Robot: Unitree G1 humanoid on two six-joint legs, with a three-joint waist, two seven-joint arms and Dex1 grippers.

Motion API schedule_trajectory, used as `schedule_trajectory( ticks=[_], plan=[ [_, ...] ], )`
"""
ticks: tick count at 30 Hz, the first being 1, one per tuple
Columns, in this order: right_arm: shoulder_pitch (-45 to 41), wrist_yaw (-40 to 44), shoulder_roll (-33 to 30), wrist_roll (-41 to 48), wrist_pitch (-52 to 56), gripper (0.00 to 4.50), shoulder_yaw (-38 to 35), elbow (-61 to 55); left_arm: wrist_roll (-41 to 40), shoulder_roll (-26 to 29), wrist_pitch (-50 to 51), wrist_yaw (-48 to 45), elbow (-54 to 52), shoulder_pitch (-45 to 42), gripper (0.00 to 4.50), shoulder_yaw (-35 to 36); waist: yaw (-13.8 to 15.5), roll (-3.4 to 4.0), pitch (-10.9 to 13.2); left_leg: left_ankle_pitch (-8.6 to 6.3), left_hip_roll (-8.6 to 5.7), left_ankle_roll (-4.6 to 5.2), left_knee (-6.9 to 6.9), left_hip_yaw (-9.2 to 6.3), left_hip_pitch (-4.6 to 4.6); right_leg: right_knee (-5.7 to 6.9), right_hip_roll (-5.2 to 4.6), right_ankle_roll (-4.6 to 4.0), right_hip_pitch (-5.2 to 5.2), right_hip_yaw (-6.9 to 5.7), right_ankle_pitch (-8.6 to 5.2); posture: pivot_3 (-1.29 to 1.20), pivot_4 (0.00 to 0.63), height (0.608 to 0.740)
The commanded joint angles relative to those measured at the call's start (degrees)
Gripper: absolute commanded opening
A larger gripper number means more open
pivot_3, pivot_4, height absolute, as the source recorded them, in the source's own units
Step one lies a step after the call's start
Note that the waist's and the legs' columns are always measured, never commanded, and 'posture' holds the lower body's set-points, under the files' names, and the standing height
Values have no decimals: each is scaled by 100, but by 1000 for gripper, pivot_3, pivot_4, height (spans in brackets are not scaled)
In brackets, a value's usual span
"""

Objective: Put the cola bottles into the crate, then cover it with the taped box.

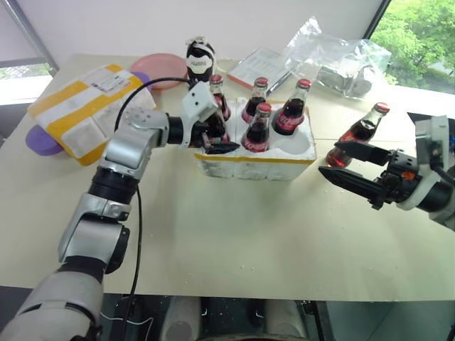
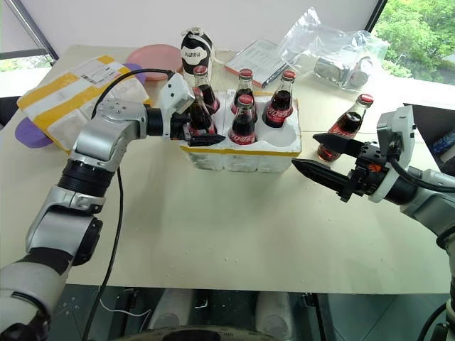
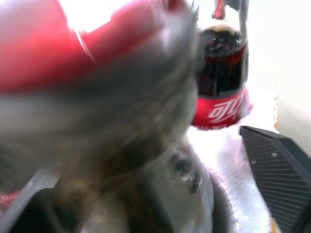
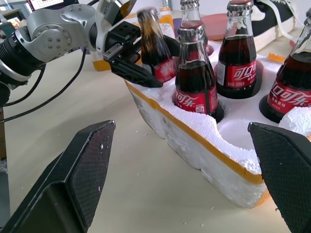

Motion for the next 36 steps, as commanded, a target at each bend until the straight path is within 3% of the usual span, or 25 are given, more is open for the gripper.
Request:
schedule_trajectory(
  ticks=[1, 4, 10, 16, 23, 27, 36],
  plan=[
    [-81, 49, -187, -39, -110, 4500, -218, -45, -347, 207, 478, 128, -537, 102, 4451, 552, -5, 0, 0, 0, 1, 0, 0, -1, 1, 1, 0, 0, 0, 0, 0, 0, 150, 740],
    [2, 48, -277, -133, -120, 4500, -404, 54, -1003, 530, 1204, -31, -1235, 152, 4451, 1110, -21, 0, 0, 0, 4, 0, 0, -3, 0, 1, 2, 0, -2, 1, 0, 0, 150, 740],
    [427, -135, -217, -545, -181, 4500, -826, 311, -2750, 1781, 2766, -820, -2655, 541, 4451, 2219, -2, 3, -1, 1, 7, -1, -1, -3, 2, 1, 2, 0, 2, 1, 0, 0, 150, 740],
    [318, -1076, 383, -1123, -331, 4500, -557, 666, -3416, 2520, 3177, -989, -3668, 1492, 4451, 2465, -11, 5, -4, 1, 4, -2, 0, -2, 14, 3, 0, 0, 13, 3, 0, 0, 150, 740],
    [-243, -2134, 1553, -1906, -948, 4500, -165, 1576, -3308, 2204, 3022, 65, -4292, 2180, 4451, 2387, -9, 9, -4, 4, 3, -9, -3, -2, 17, 6, 3, -1, 12, 5, -1, 0, 150, 740],
    [-303, -2135, 1745, -2512, -1457, 4500, 229, 1861, -3356, 2020, 2962, 477, -4515, 2384, 4451, 2423, -19, 13, -2, 4, 3, -9, -4, 0, 16, 5, 3, -1, 11, 5, -1, 0, 150, 740],
    [-938, -2060, 1821, -2780, -1810, 4500, 329, 2694, -3685, 1916, 3042, 1046, -4739, 2540, 4451, 2491, -12, 24, -5, 6, 3, -11, -5, 0, 18, 6, 5, -2, 10, 6, -1, 0, 150, 740]
  ],
)
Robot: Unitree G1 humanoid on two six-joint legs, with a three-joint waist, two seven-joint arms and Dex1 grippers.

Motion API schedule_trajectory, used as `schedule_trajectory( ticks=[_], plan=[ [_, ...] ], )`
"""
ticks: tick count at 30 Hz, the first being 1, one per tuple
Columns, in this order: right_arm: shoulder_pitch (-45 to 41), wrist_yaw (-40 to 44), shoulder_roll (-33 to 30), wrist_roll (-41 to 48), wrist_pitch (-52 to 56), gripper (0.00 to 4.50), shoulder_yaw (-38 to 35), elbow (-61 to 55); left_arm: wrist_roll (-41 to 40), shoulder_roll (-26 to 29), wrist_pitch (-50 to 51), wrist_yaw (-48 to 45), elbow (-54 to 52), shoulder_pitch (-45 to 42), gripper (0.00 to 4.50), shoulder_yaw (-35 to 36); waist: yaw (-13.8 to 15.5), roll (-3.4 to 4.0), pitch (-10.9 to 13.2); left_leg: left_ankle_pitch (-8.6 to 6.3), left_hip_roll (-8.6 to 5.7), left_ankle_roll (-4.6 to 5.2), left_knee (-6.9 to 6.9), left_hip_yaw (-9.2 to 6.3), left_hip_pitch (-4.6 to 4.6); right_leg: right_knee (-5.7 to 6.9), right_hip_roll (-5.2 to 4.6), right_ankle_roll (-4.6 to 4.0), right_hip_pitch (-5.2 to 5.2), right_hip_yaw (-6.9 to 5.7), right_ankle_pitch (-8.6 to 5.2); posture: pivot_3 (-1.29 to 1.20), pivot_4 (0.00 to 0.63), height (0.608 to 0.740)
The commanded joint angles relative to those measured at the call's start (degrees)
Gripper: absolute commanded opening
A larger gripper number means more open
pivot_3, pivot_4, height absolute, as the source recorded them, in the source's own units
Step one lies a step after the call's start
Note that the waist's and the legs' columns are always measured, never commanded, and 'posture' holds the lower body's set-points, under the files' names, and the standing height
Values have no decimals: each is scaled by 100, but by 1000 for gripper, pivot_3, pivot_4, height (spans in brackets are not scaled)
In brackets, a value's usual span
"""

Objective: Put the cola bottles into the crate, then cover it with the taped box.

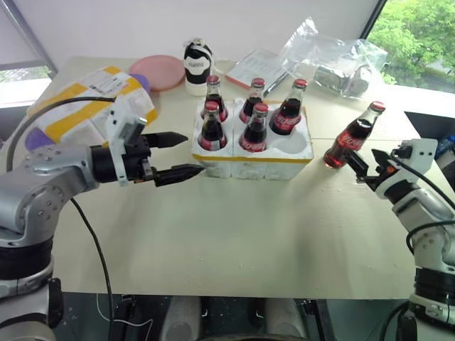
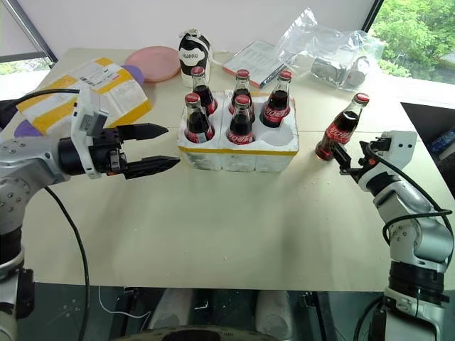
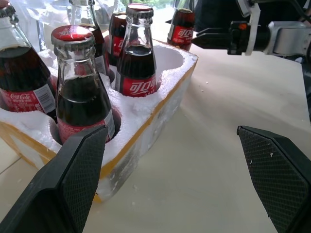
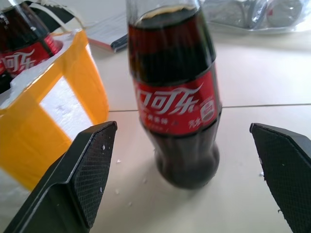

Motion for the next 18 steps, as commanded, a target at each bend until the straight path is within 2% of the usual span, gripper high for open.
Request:
schedule_trajectory(
  ticks=[1, 18],
  plan=[
    [-173, 198, -125, -101, -242, 4500, -45, 183, -234, 41, 18, 131, -244, -45, 4451, 164, 8, 0, 0, 0, 0, 0, 0, 0, 0, 0, 0, 0, 0, 0, 0, 0, 150, 740],
    [-1579, 425, -58, -814, -1208, 4500, 375, 2389, -578, 90, -16, 376, -353, -97, 4451, 30, -27, 3, 0, 1, -2, -1, -2, 14, 0, -1, 1, 0, 0, 0, 0, 0, 150, 740]
  ],
)
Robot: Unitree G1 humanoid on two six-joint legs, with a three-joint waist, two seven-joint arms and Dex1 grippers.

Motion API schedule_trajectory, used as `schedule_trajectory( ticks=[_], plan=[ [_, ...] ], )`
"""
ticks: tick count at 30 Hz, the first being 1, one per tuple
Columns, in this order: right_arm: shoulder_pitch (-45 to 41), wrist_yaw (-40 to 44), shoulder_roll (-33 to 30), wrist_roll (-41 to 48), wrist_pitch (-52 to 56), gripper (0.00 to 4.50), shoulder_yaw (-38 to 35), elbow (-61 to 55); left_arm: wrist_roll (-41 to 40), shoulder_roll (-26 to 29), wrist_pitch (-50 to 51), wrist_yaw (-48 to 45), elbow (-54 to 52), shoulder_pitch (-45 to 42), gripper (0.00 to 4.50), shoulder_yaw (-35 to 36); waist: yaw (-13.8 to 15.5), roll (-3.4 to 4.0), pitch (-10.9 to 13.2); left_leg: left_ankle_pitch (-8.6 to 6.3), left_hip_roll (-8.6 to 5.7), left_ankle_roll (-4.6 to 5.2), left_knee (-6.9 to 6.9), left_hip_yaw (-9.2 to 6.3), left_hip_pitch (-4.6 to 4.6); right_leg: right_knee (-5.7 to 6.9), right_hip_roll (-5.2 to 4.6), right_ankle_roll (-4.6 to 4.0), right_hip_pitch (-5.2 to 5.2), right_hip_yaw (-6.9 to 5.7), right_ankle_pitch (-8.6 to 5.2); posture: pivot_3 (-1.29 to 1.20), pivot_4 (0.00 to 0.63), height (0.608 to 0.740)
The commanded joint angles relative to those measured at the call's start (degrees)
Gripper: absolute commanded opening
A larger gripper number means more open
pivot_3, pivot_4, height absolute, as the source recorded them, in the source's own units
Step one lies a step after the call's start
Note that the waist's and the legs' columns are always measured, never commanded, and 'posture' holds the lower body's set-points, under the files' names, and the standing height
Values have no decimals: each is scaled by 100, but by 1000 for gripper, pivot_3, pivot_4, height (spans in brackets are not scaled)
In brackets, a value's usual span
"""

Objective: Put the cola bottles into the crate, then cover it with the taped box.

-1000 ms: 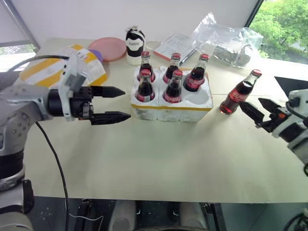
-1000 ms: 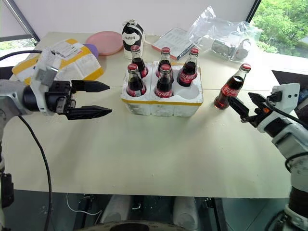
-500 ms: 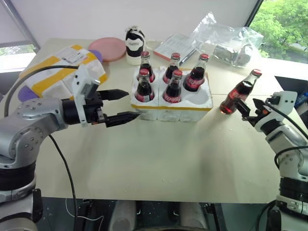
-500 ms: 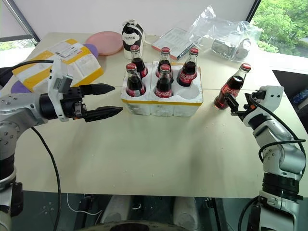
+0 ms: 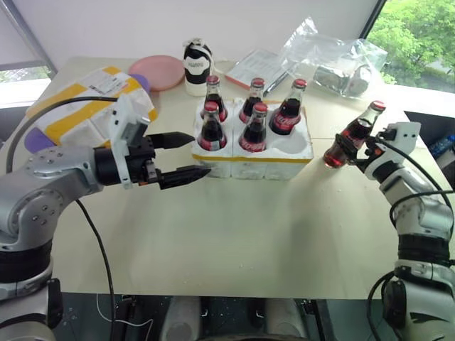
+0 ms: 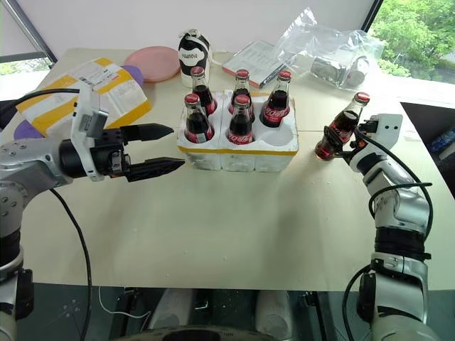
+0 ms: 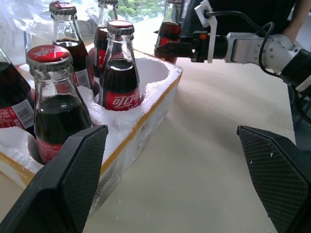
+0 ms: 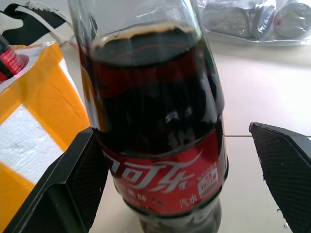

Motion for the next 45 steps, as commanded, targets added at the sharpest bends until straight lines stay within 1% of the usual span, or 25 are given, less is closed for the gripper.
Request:
schedule_trajectory(
  ticks=[1, 3, 5, 12, 14, 17, 19, 22, 24, 27, 34, 41, 45],
  plan=[
    [-172, 47, -46, -79, -283, 4248, -123, 222, -74, 69, -110, 14, -173, -94, 4487, 32, 2, 0, 0, 0, 0, 0, 0, 1, 0, 0, 0, 0, 0, 0, 0, 0, 150, 740],
    [-206, 83, -32, -74, -333, 3689, -137, 294, -73, 49, -115, 36, -178, -110, 4500, 13, 4, 0, 0, 0, 0, 0, 0, 2, 0, 0, 0, 0, 0, 0, 0, 0, 150, 740],
    [-205, 118, -27, -45, -311, 2781, -139, 256, -75, 31, -121, 57, -183, -124, 4500, -1, 7, 1, 0, 0, 0, -1, 0, 2, 0, 0, 0, 0, 1, 0, 0, 0, 150, 740],
    [-61, 145, -57, 141, -130, 2747, -228, -430, -59, 34, -174, 53, -144, -117, 4500, -18, 4, 4, 2, 1, 1, -2, -1, 2, 0, 0, 0, 0, 0, 0, 0, 0, 150, 740],
    [-45, 167, -91, 248, -4, 2747, -234, -893, -53, 34, -183, 46, -115, -124, 4500, -23, 2, 12, 7, 1, 1, -2, -1, 2, -1, 0, 0, 0, -1, 0, 0, 0, 150, 740],
    [-155, 106, -84, 657, 435, 2747, -282, -1769, -49, 65, -202, 15, -77, -110, 4500, -15, -9, 35, 19, 1, 1, -2, -1, 1, -2, 0, -1, 0, -5, 1, 0, 0, 150, 740],
    [-223, 91, -82, 866, 665, 2747, -279, -2155, -38, 76, -210, 5, -47, -109, 4500, -13, -20, 40, 20, 2, 2, -3, -5, -1, -3, 2, 0, 0, -11, 2, 0, 0, 150, 740],
    [-421, 40, 16, 1341, 1052, 2747, -200, -2823, -4, 75, -225, 14, -14, -124, 4500, -19, -31, 41, 20, 3, 3, -6, -6, -1, -3, 1, 4, 0, -12, 3, 0, 0, 150, 740],
    [-508, 10, 64, 1512, 1232, 2747, -121, -3062, 8, 61, -230, 31, -5, -142, 4500, -32, -30, 41, 20, 3, 3, -6, -6, -1, -3, 1, 3, 0, -12, 3, 0, 0, 150, 740],
    [-587, 12, 200, 1669, 1472, 2747, 184, -3403, 5, 46, -233, 62, -10, -159, 4500, -36, -11, 40, 20, 3, 3, -5, -6, -3, -3, 1, 3, 0, -12, 3, 0, 0, 150, 740],
    [-489, 53, 365, 1472, 1531, 2747, 633, -3457, -27, 49, -225, 165, -45, -171, 4500, 4, 39, 39, 19, 2, 0, -4, -5, 0, -12, -1, 2, 0, -14, 2, 0, 0, 150, 740],
    [-301, 199, 205, 1147, 1409, 2747, 700, -3289, -20, 82, -260, 185, -44, -116, 4500, 51, 31, 39, 19, 2, 0, -4, -5, 1, -16, -1, 4, 0, -16, 0, 0, 0, 150, 740],
    [-152, 334, 102, 1127, 1460, 2747, 650, -3342, 11, 95, -301, 169, -5, -99, 4500, 57, 26, 39, 19, 2, 0, -4, -5, 2, -16, -2, 3, 0, -16, 0, 0, 0, 150, 740]
  ],
)
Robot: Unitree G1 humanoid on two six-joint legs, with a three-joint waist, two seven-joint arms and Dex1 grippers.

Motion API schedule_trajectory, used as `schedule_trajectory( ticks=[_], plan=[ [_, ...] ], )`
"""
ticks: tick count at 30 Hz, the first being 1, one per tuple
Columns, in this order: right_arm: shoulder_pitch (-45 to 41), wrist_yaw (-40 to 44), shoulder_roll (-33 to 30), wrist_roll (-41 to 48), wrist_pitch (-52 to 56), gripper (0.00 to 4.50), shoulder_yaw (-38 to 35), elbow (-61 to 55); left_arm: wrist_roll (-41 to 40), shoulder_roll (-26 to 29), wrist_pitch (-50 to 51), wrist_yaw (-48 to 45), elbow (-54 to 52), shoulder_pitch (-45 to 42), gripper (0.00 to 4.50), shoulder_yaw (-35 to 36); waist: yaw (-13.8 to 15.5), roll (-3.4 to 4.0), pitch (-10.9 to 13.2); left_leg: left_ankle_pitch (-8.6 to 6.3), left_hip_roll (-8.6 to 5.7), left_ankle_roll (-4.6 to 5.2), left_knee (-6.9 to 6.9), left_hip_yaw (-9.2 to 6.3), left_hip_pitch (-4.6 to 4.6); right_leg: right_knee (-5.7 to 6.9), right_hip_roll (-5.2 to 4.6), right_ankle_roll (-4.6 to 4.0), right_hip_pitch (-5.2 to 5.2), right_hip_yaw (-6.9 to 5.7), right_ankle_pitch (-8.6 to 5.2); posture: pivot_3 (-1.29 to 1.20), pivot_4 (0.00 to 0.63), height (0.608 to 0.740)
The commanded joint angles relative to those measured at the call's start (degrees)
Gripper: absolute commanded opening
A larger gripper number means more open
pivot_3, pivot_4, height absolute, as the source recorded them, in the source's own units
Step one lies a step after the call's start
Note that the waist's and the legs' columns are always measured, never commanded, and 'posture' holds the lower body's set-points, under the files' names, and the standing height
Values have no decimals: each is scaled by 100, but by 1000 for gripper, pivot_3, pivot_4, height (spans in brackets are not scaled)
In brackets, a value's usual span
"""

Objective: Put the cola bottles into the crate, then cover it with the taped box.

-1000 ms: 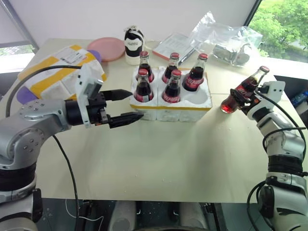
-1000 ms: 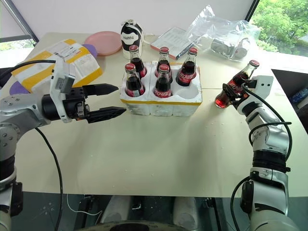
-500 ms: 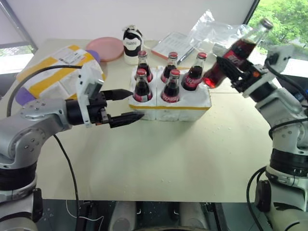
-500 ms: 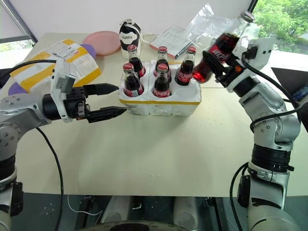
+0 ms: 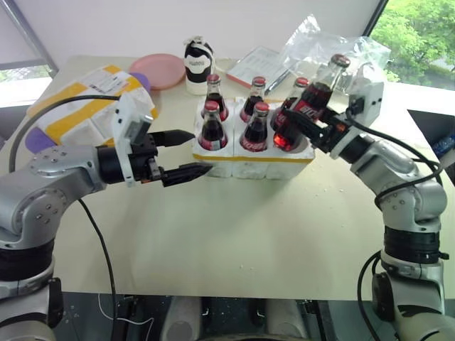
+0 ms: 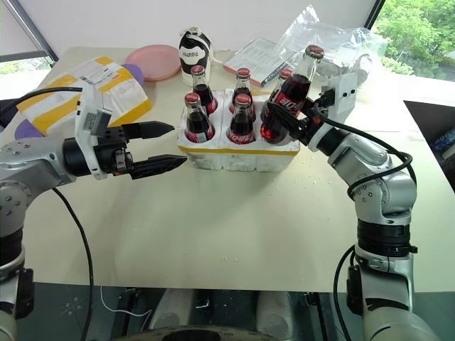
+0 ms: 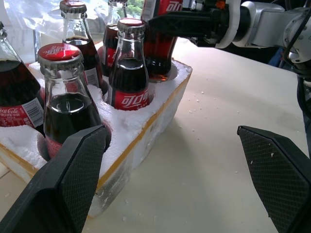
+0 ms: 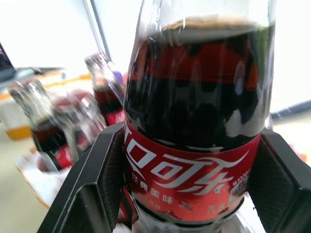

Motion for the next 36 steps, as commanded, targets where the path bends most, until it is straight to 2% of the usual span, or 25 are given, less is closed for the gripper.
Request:
schedule_trajectory(
  ticks=[1, 9, 11, 13, 17, 21, 25, 27, 29, 34, 36],
  plan=[
    [12, 192, -134, 27, -203, 2747, -193, -295, 8, 99, -176, -34, -31, -54, 4500, 174, -4, 0, 0, 0, 1, 0, 0, 0, 0, 0, 1, 0, -1, 0, 0, 0, 150, 740],
    [366, 527, -110, -787, -715, 2747, 474, 48, 62, 123, -296, -109, 41, -72, 4500, 101, 9, -1, 0, 0, 0, 0, 0, 0, -1, -1, 1, 0, -1, 0, 0, 0, 150, 740],
    [352, 590, -84, -961, -843, 3789, 607, 227, 83, 119, -312, -122, 48, -77, 4500, 86, 5, -2, -1, 0, 0, 0, 0, 0, 0, -1, 1, 0, -1, 0, 0, 0, 150, 740],
    [303, 640, -49, -1031, -894, 4461, 641, 374, 111, 124, -339, -134, 57, -71, 4500, 67, -3, -2, -1, 0, 0, 0, 0, 0, 0, -1, 2, 0, -1, 0, 0, 0, 150, 740],
    [205, 749, -123, -955, -801, 4461, 512, 361, 195, 157, -379, -122, 58, -3, 4500, 106, -15, -6, -3, 1, 1, -1, 1, 0, 4, 1, 2, 0, 3, 0, 0, 0, 150, 740],
    [201, 1114, -568, -428, -378, 4461, 20, 34, 514, 156, -509, 247, 137, 98, 4500, 313, 10, -5, -3, 0, 1, -1, 1, -1, 4, 0, 1, 0, 3, 0, 0, 0, 150, 740],
    [160, 1660, -1416, 229, 121, 4461, -683, -251, 1051, 474, -739, 619, 315, 300, 4500, 810, 8, -4, -1, 0, 0, 1, 1, -4, 1, -2, 0, 0, 2, 0, 0, 0, 150, 740],
    [252, 2223, -1966, 437, 173, 4461, -963, -266, 1484, 839, -978, 562, 397, 717, 4500, 1102, -11, -4, -2, -1, 1, 1, -2, -4, 2, -2, 1, 0, -1, 0, 0, 0, 150, 740],
    [277, 2705, -2434, 781, 441, 4461, -1241, -136, 2260, 1234, -1401, 614, 592, 1409, 4500, 1325, -40, -3, -2, -2, 4, 1, -8, -2, 5, -4, 1, -1, -3, 1, -1, 0, 150, 740],
    [142, 3144, -2786, 964, 472, 4461, -1233, 3, 4126, 1782, -2667, 926, 1271, 3109, 4500, 1726, -124, -4, -3, -22, 10, 30, -17, -2, 13, -4, 0, -6, -5, 0, -2, 0, 150, 740],
    [63, 3243, -2776, 1048, 506, 4461, -1196, 25, 4550, 1759, -3043, 1022, 1441, 3571, 4500, 1929, -133, -4, -2, -25, 10, 34, -17, -2, 11, -6, -9, -8, -12, 1, -1, 0, 150, 740]
  ],
)
